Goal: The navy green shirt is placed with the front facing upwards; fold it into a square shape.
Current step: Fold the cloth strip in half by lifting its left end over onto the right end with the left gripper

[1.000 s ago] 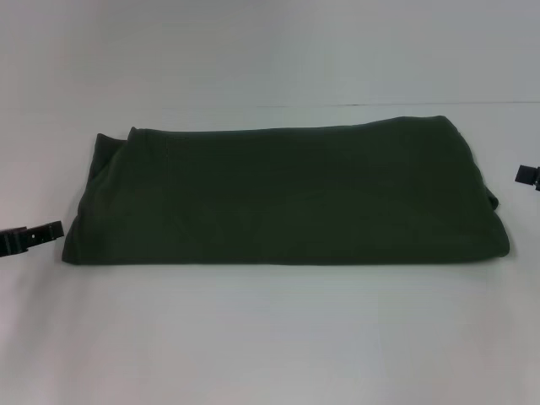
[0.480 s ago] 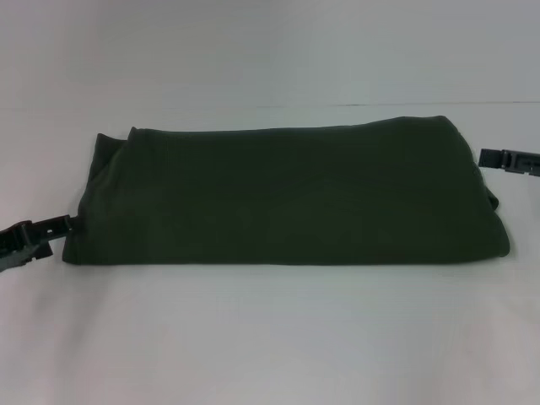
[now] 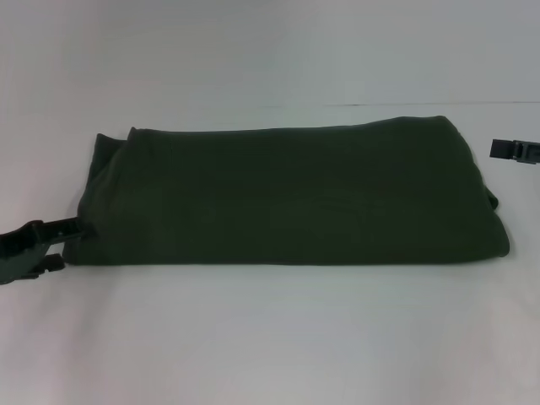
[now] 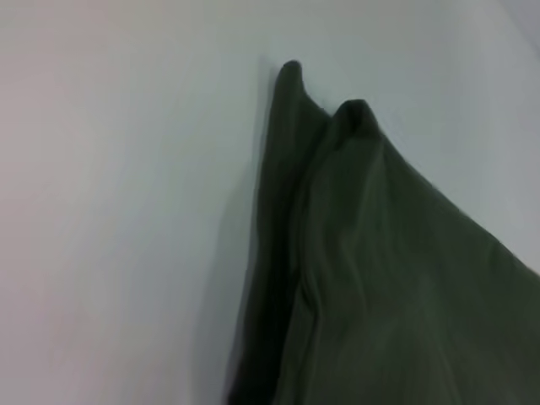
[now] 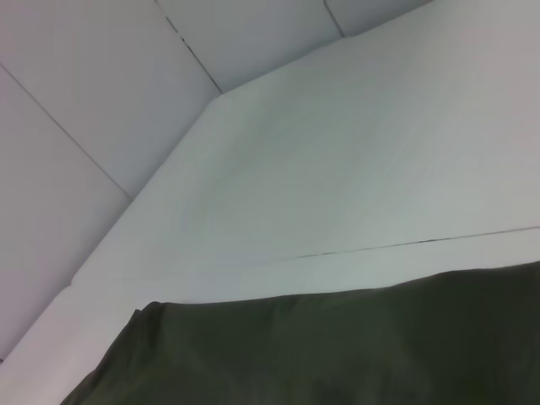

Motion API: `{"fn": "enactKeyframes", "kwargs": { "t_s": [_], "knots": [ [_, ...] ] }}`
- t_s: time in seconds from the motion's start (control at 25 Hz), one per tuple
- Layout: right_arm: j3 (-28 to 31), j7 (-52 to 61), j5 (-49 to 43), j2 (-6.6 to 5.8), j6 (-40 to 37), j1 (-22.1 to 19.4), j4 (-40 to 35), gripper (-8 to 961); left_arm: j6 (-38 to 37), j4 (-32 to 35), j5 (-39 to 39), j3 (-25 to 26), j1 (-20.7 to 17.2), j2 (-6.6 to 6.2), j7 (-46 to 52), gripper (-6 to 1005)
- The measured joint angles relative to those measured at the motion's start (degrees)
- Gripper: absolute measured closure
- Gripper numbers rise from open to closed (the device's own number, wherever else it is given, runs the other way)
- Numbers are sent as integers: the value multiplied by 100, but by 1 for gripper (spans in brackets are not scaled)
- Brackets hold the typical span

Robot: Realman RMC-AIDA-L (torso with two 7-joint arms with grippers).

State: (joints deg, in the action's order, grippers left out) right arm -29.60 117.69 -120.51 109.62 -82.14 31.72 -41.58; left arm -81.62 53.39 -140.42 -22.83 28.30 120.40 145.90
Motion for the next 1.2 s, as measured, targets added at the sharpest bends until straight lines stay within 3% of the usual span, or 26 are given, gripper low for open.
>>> {"fn": "enactKeyframes", "kwargs": {
  "t_s": [1.2],
  "knots": [
    [46, -10, 31, -40, -3, -65, -9, 27, 488, -460, -328, -31, 172, -78, 281, 109]
  ]
}}
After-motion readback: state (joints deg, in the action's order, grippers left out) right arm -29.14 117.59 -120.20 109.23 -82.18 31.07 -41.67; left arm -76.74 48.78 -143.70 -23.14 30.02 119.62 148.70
